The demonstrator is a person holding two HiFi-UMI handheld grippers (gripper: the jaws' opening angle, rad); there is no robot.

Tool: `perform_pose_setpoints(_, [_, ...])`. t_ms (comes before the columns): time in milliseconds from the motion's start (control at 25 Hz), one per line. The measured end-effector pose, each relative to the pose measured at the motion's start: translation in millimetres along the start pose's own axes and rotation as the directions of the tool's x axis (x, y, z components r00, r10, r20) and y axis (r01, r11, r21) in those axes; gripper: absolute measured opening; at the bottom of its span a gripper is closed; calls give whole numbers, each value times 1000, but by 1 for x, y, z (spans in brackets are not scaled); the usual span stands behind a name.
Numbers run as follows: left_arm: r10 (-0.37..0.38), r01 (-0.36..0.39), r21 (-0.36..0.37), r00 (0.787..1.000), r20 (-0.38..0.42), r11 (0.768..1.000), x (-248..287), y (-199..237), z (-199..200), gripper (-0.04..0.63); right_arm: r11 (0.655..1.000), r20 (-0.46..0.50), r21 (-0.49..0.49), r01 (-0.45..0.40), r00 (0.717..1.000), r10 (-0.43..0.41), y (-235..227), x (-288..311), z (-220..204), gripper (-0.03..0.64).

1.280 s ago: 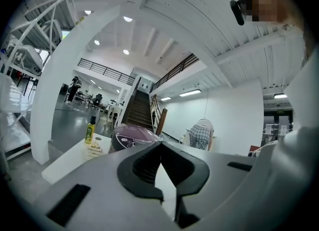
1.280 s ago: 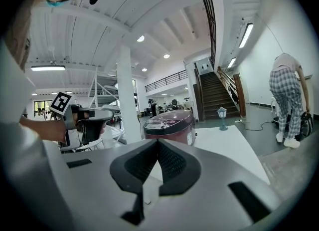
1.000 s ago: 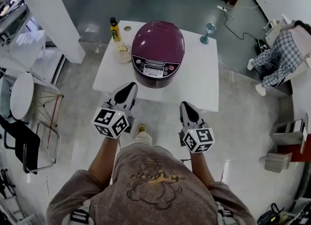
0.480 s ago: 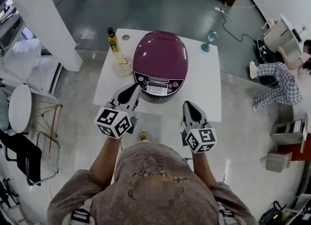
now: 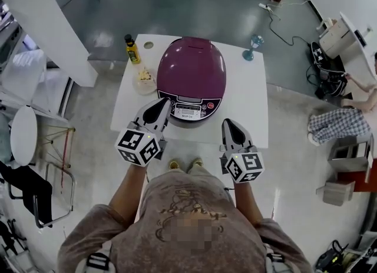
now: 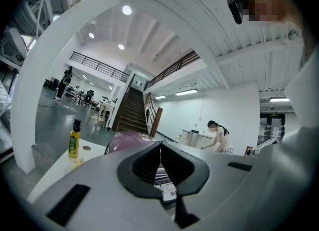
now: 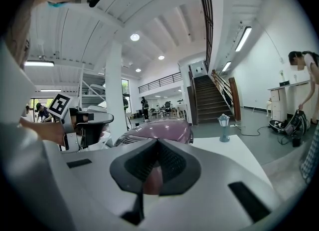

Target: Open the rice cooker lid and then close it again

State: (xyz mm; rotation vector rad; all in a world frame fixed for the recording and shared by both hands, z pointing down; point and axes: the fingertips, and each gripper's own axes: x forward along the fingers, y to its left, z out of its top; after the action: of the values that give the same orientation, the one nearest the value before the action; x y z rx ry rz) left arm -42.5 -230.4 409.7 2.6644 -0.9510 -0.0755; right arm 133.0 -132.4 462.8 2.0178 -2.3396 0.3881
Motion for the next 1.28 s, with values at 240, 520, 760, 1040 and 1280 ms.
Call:
perform_pose_setpoints(240, [49, -49, 14, 999, -12, 999, 7, 5, 2, 21, 999, -6, -13, -44, 999, 44, -8, 14, 9, 3])
perform_pose_setpoints(520, [61, -61, 16, 998, -28, 998, 18, 7, -2, 23, 995, -12, -27, -94, 996, 94, -16, 35, 16, 3])
perform_pose_setpoints(760, [45, -45, 4, 998, -46, 999, 29, 8, -7, 21, 992, -18, -31, -121, 993, 121, -20, 50, 17, 3])
perform_pose_setpoints(1040, [52, -51, 18, 993, -110, 999, 42, 9, -25, 21, 989, -29, -29, -147, 989, 146, -22, 62, 14, 3])
perform_pose_setpoints(1280, [50, -41, 53, 983, -175, 998, 54, 6, -37, 21, 987, -38, -25, -161, 986, 160, -26, 70, 13, 3])
